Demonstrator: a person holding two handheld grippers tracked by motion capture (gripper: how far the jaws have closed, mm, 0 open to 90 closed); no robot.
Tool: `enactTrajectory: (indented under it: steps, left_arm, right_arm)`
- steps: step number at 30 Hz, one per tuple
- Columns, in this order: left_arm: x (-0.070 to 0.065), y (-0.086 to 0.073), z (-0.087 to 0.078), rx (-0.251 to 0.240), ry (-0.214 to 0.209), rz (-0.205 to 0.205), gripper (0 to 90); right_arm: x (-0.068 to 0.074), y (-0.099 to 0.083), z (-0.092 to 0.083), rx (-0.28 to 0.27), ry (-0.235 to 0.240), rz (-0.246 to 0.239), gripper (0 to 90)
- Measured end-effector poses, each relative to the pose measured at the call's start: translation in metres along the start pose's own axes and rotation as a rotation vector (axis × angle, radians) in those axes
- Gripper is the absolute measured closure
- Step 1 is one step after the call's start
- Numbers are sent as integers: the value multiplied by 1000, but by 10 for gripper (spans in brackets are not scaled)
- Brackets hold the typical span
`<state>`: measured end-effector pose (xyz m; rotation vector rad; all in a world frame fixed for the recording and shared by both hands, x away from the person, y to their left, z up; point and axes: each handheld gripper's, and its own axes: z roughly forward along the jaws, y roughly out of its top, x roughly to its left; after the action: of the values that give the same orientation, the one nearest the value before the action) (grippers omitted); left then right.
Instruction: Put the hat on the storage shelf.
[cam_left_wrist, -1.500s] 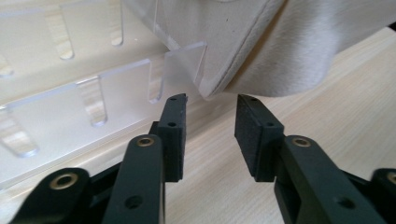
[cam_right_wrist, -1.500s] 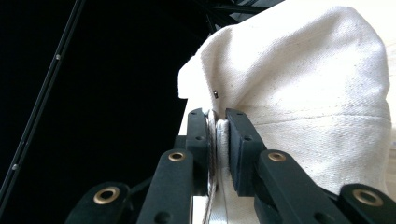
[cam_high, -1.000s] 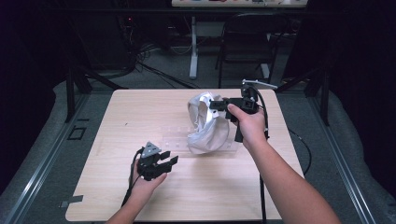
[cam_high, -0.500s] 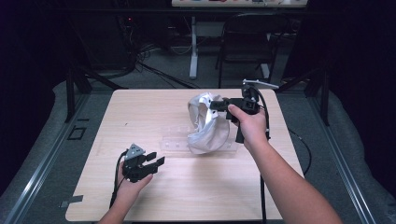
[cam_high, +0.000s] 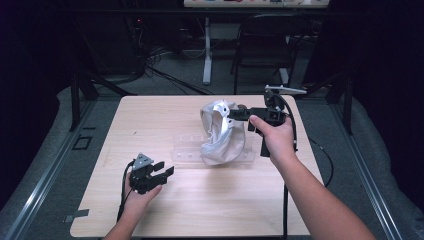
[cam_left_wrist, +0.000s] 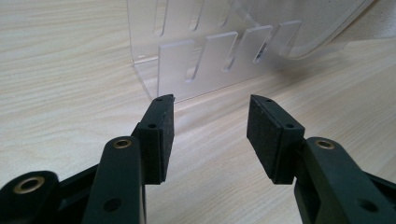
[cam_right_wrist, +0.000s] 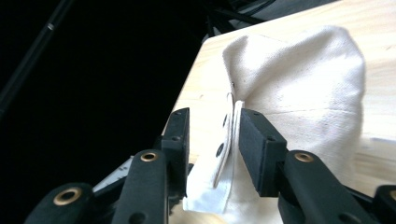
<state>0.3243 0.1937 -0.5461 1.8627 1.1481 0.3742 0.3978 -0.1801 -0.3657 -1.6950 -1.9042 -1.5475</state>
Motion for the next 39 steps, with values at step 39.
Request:
enactTrajectory:
  steps: [39]
  left_arm:
    - [-4,-1,3,9,3,15,503]
  right_arm:
    - [-36,-118,-57,-144,-119,-220,461]
